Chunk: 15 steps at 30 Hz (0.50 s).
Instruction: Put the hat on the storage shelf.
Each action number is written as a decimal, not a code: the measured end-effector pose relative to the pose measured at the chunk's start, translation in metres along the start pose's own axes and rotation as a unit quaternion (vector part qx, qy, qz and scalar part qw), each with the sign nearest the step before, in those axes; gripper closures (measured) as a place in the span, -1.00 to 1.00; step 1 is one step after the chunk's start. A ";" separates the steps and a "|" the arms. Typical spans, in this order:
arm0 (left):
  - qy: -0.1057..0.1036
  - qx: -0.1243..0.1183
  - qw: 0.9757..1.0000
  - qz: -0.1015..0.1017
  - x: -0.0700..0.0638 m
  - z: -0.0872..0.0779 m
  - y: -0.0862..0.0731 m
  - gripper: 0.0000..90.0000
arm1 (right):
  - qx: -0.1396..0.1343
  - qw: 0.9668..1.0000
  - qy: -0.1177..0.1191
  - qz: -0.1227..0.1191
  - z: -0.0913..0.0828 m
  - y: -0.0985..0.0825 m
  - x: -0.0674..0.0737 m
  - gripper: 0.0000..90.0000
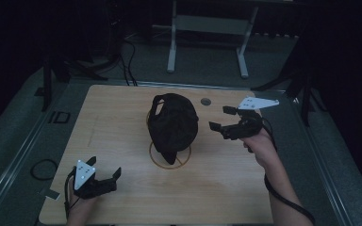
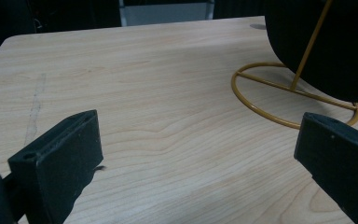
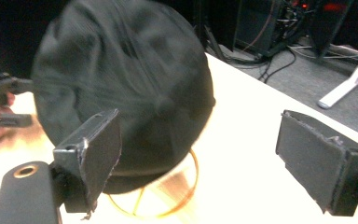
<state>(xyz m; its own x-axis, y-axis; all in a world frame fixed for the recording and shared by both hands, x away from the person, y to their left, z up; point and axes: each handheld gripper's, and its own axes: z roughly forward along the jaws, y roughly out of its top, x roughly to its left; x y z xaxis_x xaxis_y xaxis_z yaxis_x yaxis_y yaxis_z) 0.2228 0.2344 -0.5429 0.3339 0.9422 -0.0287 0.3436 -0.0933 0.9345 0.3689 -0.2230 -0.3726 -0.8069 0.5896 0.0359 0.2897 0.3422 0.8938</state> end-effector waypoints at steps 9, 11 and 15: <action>-0.002 0.000 1.000 -0.001 0.000 -0.001 0.000 -0.97 | 0.004 1.000 -0.026 0.007 -0.006 -0.029 -0.014 -0.69; -0.001 0.002 1.000 0.000 0.001 0.000 -0.001 -0.97 | 0.009 1.000 -0.023 0.003 -0.006 -0.037 -0.016 -0.69; 0.002 0.005 1.000 0.004 0.001 0.001 -0.002 -0.97 | 0.026 0.999 -0.032 0.013 -0.004 -0.057 -0.021 -0.69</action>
<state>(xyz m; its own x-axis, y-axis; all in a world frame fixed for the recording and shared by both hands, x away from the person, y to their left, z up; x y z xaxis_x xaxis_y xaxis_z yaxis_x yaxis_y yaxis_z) 0.2231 0.2356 -0.5446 0.3334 0.9426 -0.0194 0.3488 -0.1042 0.9314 0.3672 -0.2570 -0.4223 -0.7642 0.6444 0.0283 0.3380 0.3628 0.8684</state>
